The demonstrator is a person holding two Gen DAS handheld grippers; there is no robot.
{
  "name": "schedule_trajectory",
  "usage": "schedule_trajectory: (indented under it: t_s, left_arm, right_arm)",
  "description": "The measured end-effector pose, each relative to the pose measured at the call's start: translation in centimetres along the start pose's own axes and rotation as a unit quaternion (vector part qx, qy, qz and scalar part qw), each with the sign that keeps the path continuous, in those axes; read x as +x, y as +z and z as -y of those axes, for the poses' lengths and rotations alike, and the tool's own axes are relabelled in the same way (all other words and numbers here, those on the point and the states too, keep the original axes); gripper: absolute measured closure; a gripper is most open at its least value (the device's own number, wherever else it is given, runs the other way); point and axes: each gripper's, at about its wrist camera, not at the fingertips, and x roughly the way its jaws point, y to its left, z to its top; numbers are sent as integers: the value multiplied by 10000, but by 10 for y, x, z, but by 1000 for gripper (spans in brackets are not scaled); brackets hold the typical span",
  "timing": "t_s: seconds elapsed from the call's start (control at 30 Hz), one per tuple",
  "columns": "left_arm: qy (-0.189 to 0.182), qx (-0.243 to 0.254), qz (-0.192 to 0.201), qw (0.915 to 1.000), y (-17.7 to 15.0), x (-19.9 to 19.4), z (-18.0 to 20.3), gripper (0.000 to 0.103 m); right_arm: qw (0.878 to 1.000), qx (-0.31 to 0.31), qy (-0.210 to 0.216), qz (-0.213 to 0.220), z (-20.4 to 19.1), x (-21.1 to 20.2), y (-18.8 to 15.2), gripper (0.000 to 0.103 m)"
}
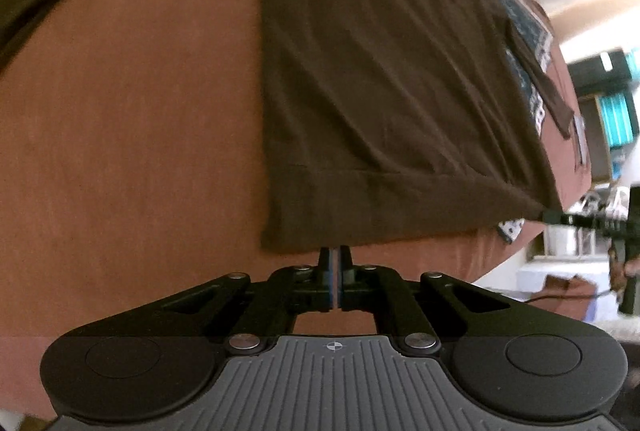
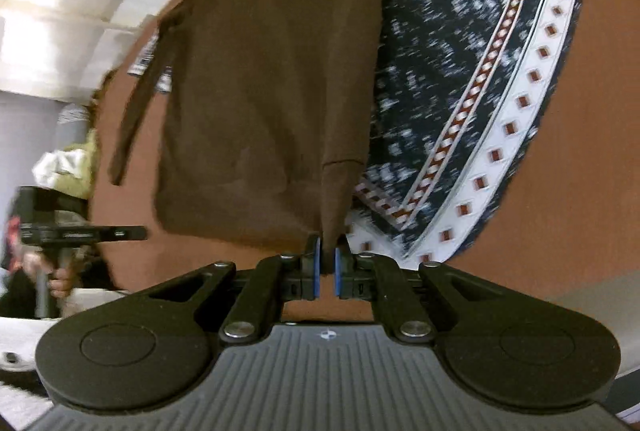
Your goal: Fold clothes
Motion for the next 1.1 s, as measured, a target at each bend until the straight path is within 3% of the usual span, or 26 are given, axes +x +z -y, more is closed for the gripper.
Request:
schedule_trajectory:
  t_s: [0.13,0.17,0.2,0.27,0.37,0.53,0.6,0.63,0.67,0.7,0.73,0.87,0.93,1.1]
  left_arm:
    - [227,63,396,9989,-3,-4,5,48]
    - [216,54,494,9985,-3,-5,5,44]
    - [227,45,579,9981,-3,-6,5,44]
    - [284,21,744,9968,-1,-7,5,34]
    - [434,-48,796,9959,4,6,8,31]
    - [423,-89,754,9962,9,25,11,30]
    - [411,-14,742,9964,8,26,14,41]
    - [400,11,718,9966,7,27,14,71]
    - [385,31,684,9969,7,28,14,102]
    - [353,23,707,9969,6,27,14,103]
    - [342,30,798,9962,4,22,15,103]
    - [187,73,1015,9946,-11,-4,18,103]
    - [155,68,961,9952,-17,-11,15,103]
    - [292,62,661,9974,-23,1,10,103]
  right_arm:
    - [9991,-220,-372,-53,2,11,0,89]
    - [9983,-307,-497,-82,2,14,-1,84]
    - [9966,-462,-680,-77,-1,14,-3,69]
    - [9944,-646,-835,46,-6,9,-7,56]
    - [9957,-603,-648,256,-5,0,-8,50]
    - [9932,-552,-953,384,0,14,-3,49]
    - [9945,-461,-899,275,3,23,-2,51]
    - [9951,-415,-872,221,5,28,-2,53]
    - [9956,-369,-845,166,6,33,-1,67]
    - [9961,-327,-813,117,8,37,-1,92]
    - [9967,-309,-748,101,7,34,-1,99]
    - [9984,-260,-501,48,3,18,-1,99]
    - [9991,-216,-364,-17,2,6,-1,99]
    - [9972,-458,-506,-318,-3,9,-3,99]
